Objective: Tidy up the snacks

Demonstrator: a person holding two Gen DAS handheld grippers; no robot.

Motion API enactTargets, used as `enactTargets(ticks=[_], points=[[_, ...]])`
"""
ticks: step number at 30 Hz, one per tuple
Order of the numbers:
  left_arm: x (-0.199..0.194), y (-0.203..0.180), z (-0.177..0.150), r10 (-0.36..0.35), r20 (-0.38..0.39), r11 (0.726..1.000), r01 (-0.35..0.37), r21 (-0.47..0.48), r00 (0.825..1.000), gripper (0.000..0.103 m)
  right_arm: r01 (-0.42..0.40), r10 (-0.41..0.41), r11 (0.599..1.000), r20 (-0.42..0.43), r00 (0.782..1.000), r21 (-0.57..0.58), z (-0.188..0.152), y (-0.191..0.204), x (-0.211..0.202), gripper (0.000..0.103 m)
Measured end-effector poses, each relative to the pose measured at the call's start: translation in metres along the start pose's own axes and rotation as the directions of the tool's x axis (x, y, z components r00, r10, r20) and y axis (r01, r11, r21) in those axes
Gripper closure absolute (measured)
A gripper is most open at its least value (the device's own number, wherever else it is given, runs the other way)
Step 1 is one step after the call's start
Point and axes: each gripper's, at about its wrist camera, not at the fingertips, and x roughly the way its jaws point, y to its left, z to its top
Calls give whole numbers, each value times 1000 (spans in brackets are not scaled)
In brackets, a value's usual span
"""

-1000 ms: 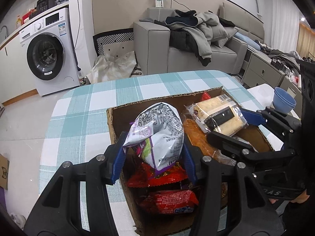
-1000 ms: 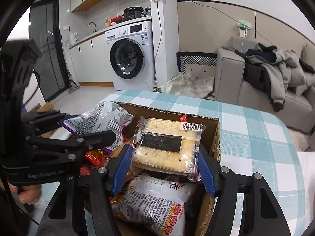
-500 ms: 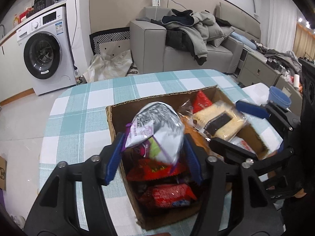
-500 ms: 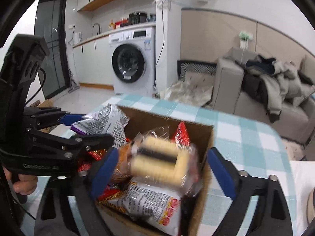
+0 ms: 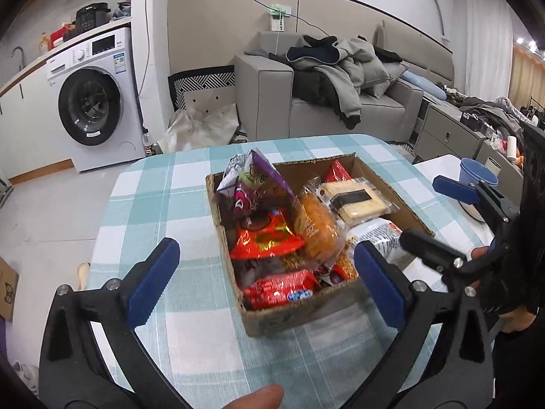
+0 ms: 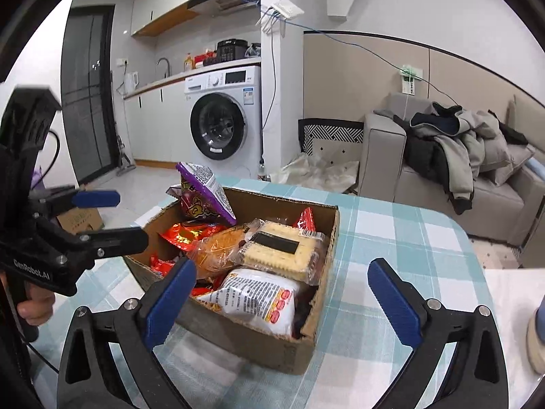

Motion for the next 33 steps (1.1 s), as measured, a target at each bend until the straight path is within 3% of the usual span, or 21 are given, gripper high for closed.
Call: enactTargets(ticks=[7, 13, 27, 33], points=[[-26, 4, -29, 16, 34, 1000, -15, -18, 999, 1, -59, 57, 996, 42, 998, 61, -15, -10, -24, 0], [-43, 4, -54, 56, 96, 998, -52, -39, 994, 1, -78, 75, 996, 78, 994, 39, -32, -3, -41, 0], [-46, 9, -93, 58, 166, 997, -47, -67, 984, 1, -112, 106, 993, 146, 984, 33, -64, 10, -54, 0], [-44, 13, -101, 64, 208, 995, -46, -92, 976, 1, -91, 86, 996, 159, 984, 20, -72, 12, -54, 0]])
